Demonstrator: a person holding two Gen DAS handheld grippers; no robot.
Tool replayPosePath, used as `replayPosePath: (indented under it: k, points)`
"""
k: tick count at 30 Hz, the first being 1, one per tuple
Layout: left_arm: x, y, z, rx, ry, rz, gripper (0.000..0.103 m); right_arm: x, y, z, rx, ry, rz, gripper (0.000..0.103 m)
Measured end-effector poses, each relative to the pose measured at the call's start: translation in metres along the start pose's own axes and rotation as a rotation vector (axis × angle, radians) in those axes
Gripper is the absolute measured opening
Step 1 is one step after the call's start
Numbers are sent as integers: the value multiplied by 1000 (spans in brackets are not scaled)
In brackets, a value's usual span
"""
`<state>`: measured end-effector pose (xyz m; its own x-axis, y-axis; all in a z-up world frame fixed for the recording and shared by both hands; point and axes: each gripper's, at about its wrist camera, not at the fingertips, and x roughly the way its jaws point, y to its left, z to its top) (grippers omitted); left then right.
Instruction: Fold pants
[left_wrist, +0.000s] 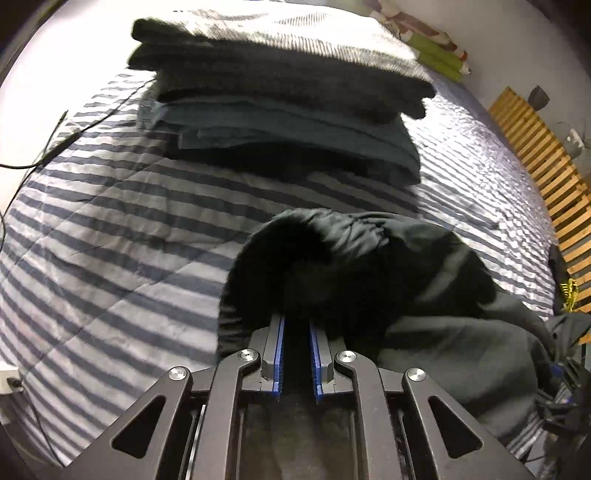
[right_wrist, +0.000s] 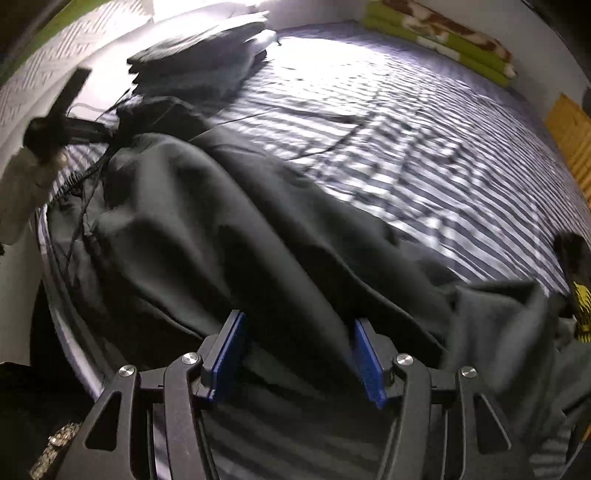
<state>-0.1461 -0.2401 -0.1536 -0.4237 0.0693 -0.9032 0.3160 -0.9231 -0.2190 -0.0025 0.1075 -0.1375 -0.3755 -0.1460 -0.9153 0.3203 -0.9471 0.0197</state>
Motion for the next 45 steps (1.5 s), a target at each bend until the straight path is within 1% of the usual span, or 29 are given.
replayPosePath:
  k: [1,2,4,5,8,10,11,12,15,18,20,21,22,23,25,26,27,28,30,31,32,33,37,38,40,41,42,44,45]
  points:
    - [-7,0,-2,3,-5,-6,8,3,3,1,-14,4,-3,50]
    - [-12,0,-4,6,-9,-12,7,5,6,3,-31,3,-5,44]
    - [-26,0,-9,10,-19,-16,6,7,11,4,-54,5,-9,11]
    - [-31,0,-15,15,-27,-14,6,6,12,5,-56,4,-21,7]
    - [-44,1,-26,59,-34,5,7,-2,7,2,-44,-14,-29,1]
    - [-44,1,-32,79,-12,21,23,-8,4,1,-22,-23,-18,1]
    - [-42,2,-35,83,2,20,45,-11,3,0,-18,-28,-16,1]
    - [-40,3,-39,79,12,16,61,-16,2,-2,-20,-35,-23,1]
    - [-33,3,-52,74,28,-13,63,-21,1,-2,-19,-42,-32,1]
    - [-26,-4,-62,100,54,-8,63,-22,0,-1,-9,-30,-19,2]
    - [-23,-10,-68,122,61,5,59,-19,1,1,-11,-20,-11,4]
    - [-23,-13,-70,137,61,12,51,-19,3,1,-13,-18,-13,8]
    - [-23,-16,-72,146,59,31,49,-18,4,2,-15,-16,-9,15]
    - [-23,-18,-73,155,57,49,39,-17,6,1,-17,-14,-2,19]
    - [-24,-18,-75,164,57,72,30,-14,11,1,-24,-12,8,32]
    - [-25,-17,-76,161,52,77,23,-13,15,2,-31,-12,8,33]
    - [-28,-16,-76,152,45,81,7,-11,18,2,-43,-10,7,33]
    - [-32,-12,-76,134,37,83,0,-9,22,3,-56,-6,3,33]
    - [-43,-5,-77,97,26,38,0,-3,29,4,-79,-5,-18,33]
    - [-50,-3,-79,89,14,34,0,1,32,4,-88,3,-29,28]
    - [-58,-3,-82,94,5,32,0,2,34,4,-96,5,-27,21]
    - [-64,-4,-85,97,-5,30,0,4,36,4,-105,7,-28,6]
    - [-79,0,-91,104,-28,7,0,-4,37,5,-104,-13,-32,3]
    - [-80,1,-92,105,-17,-3,2,-7,37,5,-99,-20,-31,3]
    - [-72,0,-94,104,31,-36,29,-16,34,5,-89,-36,-26,3]
    - [-69,-1,-94,108,41,-46,58,-19,33,5,-85,-41,-22,3]
    - [-66,-3,-95,112,45,-49,76,-22,32,5,-77,-42,-25,4]
    - [-58,-8,-97,126,50,-50,77,-25,30,4,-57,-31,-5,10]
    - [-53,-9,-97,121,58,-49,76,-28,30,3,-45,-33,8,19]
